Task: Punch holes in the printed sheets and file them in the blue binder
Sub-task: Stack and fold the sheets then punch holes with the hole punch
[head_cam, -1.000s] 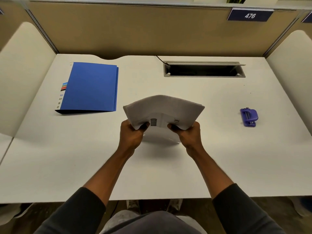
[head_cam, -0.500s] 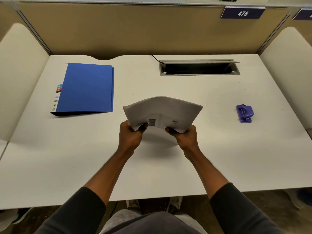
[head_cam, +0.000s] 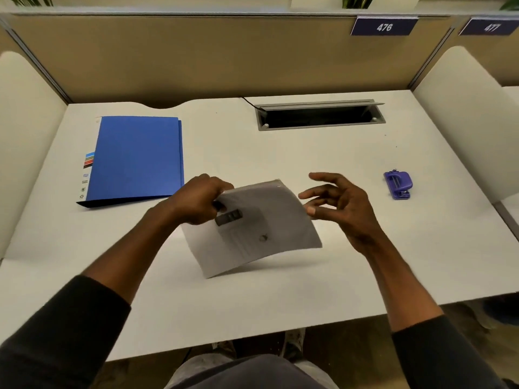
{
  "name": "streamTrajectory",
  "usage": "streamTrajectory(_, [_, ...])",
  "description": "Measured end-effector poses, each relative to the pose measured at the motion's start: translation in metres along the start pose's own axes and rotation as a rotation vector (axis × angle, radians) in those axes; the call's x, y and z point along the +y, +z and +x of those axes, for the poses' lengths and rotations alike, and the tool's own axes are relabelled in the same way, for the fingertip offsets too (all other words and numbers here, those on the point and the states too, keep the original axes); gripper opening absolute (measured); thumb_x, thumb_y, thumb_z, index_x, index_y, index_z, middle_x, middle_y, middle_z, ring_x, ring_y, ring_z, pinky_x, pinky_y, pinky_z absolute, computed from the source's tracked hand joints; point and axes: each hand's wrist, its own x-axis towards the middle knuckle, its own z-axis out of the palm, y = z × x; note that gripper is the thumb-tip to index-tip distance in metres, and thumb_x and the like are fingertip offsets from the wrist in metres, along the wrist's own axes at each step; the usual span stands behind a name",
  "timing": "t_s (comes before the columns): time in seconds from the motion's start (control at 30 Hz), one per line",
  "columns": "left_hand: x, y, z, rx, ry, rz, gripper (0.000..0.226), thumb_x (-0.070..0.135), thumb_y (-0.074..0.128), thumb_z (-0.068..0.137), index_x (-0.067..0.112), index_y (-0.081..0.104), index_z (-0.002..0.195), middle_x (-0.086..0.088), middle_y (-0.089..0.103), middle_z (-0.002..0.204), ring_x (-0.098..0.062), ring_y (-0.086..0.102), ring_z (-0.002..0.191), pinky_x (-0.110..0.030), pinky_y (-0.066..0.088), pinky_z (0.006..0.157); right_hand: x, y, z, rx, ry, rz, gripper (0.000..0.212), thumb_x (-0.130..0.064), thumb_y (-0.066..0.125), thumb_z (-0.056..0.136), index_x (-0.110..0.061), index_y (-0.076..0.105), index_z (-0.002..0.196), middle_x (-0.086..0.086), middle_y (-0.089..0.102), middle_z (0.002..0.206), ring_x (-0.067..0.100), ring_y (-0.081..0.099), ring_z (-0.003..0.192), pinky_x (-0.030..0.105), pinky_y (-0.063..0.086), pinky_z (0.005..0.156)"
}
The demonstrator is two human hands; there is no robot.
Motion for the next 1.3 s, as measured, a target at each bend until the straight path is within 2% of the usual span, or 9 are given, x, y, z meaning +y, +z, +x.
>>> streamTrajectory(0.13, [0.008, -0.012, 0.018, -0.214, 0.137, 0.133, 0.020, 0.005, 0.073, 0.089, 0.017, 0.074, 0.106, 0.001, 0.072, 0.097, -0.021, 0.063, 0.091, -0.032, 0.049, 0.069, 0.004, 0.025, -0.003, -0.138, 0.055, -0.301, 0.046, -0.019, 0.093, 0.076, -0.021, 0.074, 0.118, 0.000, 0.078, 0.107, 0.024, 0.073, 0.095, 0.040, 0.063, 0.080])
streamTrajectory(0.27, [0.021, -0.013, 0.035, -0.300, 0.226, 0.222, 0.026, 0.007, 0.073, 0.088, 0.015, 0.075, 0.113, -0.006, 0.075, 0.103, -0.025, 0.067, 0.095, -0.044, 0.059, 0.082, 0.026, 0.057, -0.015, 0.119, 0.121, -0.400, 0.021, -0.028, 0.091, 0.078, -0.018, 0.081, 0.094, -0.004, 0.080, 0.089, 0.012, 0.076, 0.084, 0.046, 0.062, 0.075])
streamTrajectory(0.43, [0.027, -0.014, 0.057, -0.186, 0.302, 0.153, 0.020, 0.013, 0.075, 0.092, 0.015, 0.076, 0.111, -0.002, 0.075, 0.101, -0.022, 0.065, 0.094, -0.037, 0.054, 0.080, 0.048, 0.054, -0.038, 0.426, 0.306, -0.233, 0.031, -0.029, 0.095, 0.072, -0.010, 0.080, 0.091, 0.002, 0.080, 0.089, 0.019, 0.077, 0.084, 0.045, 0.062, 0.076])
streamTrajectory(0.8, [0.038, 0.034, 0.105, 0.159, 0.084, -0.100, 0.022, 0.048, 0.080, 0.086, 0.027, 0.072, 0.088, 0.008, 0.073, 0.089, -0.018, 0.066, 0.088, -0.034, 0.050, 0.072, 0.074, 0.010, -0.082, 0.638, 0.503, 0.142, 0.038, -0.011, 0.095, 0.068, -0.010, 0.077, 0.102, 0.003, 0.082, 0.097, 0.024, 0.078, 0.089, 0.033, 0.061, 0.070])
streamTrajectory(0.9, [0.035, 0.057, 0.108, 0.280, -0.095, -0.347, 0.034, 0.054, 0.083, 0.081, 0.026, 0.067, 0.090, 0.013, 0.068, 0.083, -0.016, 0.066, 0.085, -0.031, 0.050, 0.073, 0.086, -0.005, -0.085, 0.699, 0.528, 0.239, 0.040, -0.007, 0.093, 0.069, -0.009, 0.075, 0.104, 0.004, 0.081, 0.097, 0.025, 0.077, 0.091, 0.035, 0.062, 0.072])
streamTrajectory(1.03, [0.038, 0.089, 0.109, 0.155, -0.450, -0.881, 0.070, 0.069, 0.092, 0.058, 0.012, 0.068, 0.091, 0.001, 0.075, 0.095, -0.019, 0.072, 0.089, -0.034, 0.056, 0.077, 0.099, -0.034, -0.085, 0.790, 0.534, 0.401, 0.044, -0.006, 0.092, 0.069, -0.011, 0.073, 0.108, 0.006, 0.081, 0.105, 0.029, 0.076, 0.098, 0.045, 0.062, 0.087])
streamTrajectory(1.17, [0.072, 0.116, 0.106, 0.003, -0.641, -1.444, 0.061, 0.040, 0.092, 0.074, -0.004, 0.074, 0.113, -0.019, 0.079, 0.108, -0.034, 0.077, 0.102, -0.042, 0.065, 0.079, 0.114, -0.057, -0.076, 0.915, 0.519, 0.543, 0.045, -0.008, 0.092, 0.069, -0.012, 0.074, 0.110, 0.004, 0.081, 0.107, 0.028, 0.074, 0.105, 0.049, 0.059, 0.096])
streamTrajectory(1.23, [0.099, 0.131, 0.108, -0.043, -0.652, -1.572, 0.050, 0.034, 0.087, 0.082, 0.000, 0.074, 0.116, -0.018, 0.080, 0.110, -0.032, 0.078, 0.103, -0.044, 0.064, 0.085, 0.121, -0.066, -0.068, 0.948, 0.522, 0.597, 0.045, -0.007, 0.091, 0.070, -0.010, 0.074, 0.112, 0.004, 0.080, 0.108, 0.028, 0.074, 0.106, 0.050, 0.059, 0.097])
streamTrajectory(1.3, [0.125, 0.144, 0.113, -0.043, -0.617, -1.593, 0.038, 0.027, 0.084, 0.086, 0.006, 0.075, 0.116, -0.012, 0.081, 0.109, -0.027, 0.080, 0.097, -0.039, 0.064, 0.077, 0.127, -0.068, -0.059, 0.946, 0.528, 0.623, 0.047, -0.008, 0.091, 0.071, -0.011, 0.073, 0.114, 0.004, 0.080, 0.108, 0.027, 0.074, 0.105, 0.048, 0.060, 0.094])
